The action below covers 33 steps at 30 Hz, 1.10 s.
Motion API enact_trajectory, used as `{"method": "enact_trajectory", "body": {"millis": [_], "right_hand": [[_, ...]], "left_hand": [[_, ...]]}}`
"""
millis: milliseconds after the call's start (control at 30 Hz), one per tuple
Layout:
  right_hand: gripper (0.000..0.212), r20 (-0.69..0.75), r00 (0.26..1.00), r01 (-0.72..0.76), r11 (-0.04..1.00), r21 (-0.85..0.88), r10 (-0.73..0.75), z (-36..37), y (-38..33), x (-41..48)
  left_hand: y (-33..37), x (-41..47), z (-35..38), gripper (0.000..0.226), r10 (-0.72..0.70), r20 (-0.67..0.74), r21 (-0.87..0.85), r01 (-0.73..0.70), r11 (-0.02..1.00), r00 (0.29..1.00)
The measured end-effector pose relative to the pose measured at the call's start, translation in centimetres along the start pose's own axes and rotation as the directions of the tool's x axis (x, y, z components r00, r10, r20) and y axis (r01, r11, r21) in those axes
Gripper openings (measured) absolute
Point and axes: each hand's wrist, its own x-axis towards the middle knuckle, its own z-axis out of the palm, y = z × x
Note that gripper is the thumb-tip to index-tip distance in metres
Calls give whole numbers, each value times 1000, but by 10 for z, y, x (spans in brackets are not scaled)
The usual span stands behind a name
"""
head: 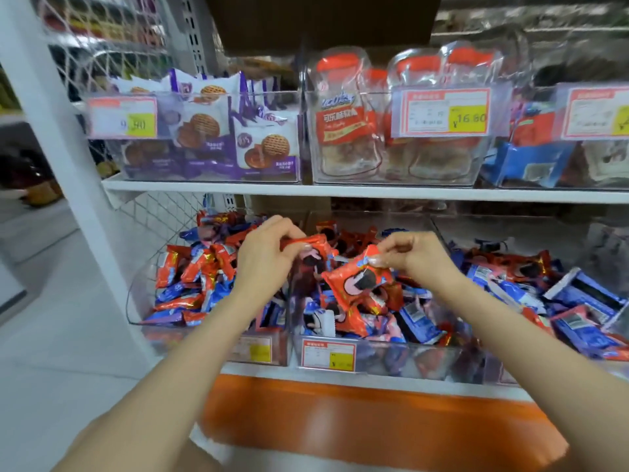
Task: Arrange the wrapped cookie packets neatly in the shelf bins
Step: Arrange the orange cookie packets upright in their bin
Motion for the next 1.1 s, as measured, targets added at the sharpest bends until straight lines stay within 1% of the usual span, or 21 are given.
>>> {"method": "enact_trajectory", "body": {"millis": [100, 167, 267, 333, 400, 467, 500, 533, 633, 700, 733, 800, 867, 900, 933, 1000, 1067, 1100], "right_hand": [[21, -21, 997, 74, 987, 144, -71, 23, -13, 1], [22, -27, 992, 127, 974, 186, -124, 40, -23, 7], [24, -30, 964, 265, 961, 84, -263, 66, -33, 20], [19, 41, 933, 359, 933, -33, -358, 82, -35, 28], [11, 186, 883, 463, 867, -186, -432, 94, -32, 37], [11, 332, 844, 518, 799, -305, -421, 98, -25, 42], [11, 379, 833, 530, 776, -341, -403, 98, -21, 43], [12, 407, 827, 536, 762, -364, -387, 97, -18, 44], [18, 430, 835, 525, 731, -436, -343, 90, -15, 44], [27, 400, 839, 534, 700, -473, -370, 88, -16, 43], [32, 405, 826, 555, 688, -468, -391, 89, -17, 41], [44, 478, 778, 617, 640, -459, -407, 93, -18, 38], [49, 516, 761, 635, 614, -469, -393, 90, -19, 36], [47, 496, 773, 623, 622, -474, -396, 85, -18, 36], [44, 450, 800, 592, 651, -476, -397, 77, -18, 36], [38, 324, 874, 481, 731, -484, -361, 56, -14, 34], [31, 259, 924, 378, 768, -517, -281, 30, -7, 31], [29, 245, 940, 337, 768, -544, -238, 19, -4, 28]], "left_hand": [[-14, 0, -30, 9, -66, -113, -38, 62, 997, 991], [-29, 0, -46, 11, -108, -164, -40, 103, 994, 980], [-48, -3, -61, 13, -137, -170, 15, 141, 990, 976], [-61, -7, -67, 21, -152, -107, 93, 162, 982, 982], [-76, -11, -72, 27, -210, 34, 201, 199, 959, 977], [-82, -16, -74, 29, -301, 236, 230, 248, 941, 924], [-83, -19, -75, 28, -316, 303, 218, 258, 941, 899], [-84, -20, -74, 27, -313, 331, 208, 255, 944, 890], [-83, -21, -69, 11, -265, 330, 206, 206, 957, 906], [-83, -20, -62, 5, -259, 271, 255, 190, 948, 927], [-84, -20, -58, 8, -260, 223, 313, 183, 932, 940], [-82, -20, -52, 18, -243, 136, 438, 161, 885, 960], [-78, -18, -50, 25, -204, 80, 483, 141, 864, 976], [-74, -17, -51, 26, -175, 61, 476, 125, 871, 983], [-70, -16, -51, 27, -132, 46, 458, 97, 884, 990], [-58, -16, -49, 26, -6, 33, 415, -8, 910, 999], [-41, -16, -39, 23, 117, 63, 359, -132, 924, 991], [-32, -16, -32, 22, 167, 107, 330, -194, 924, 980]]}}
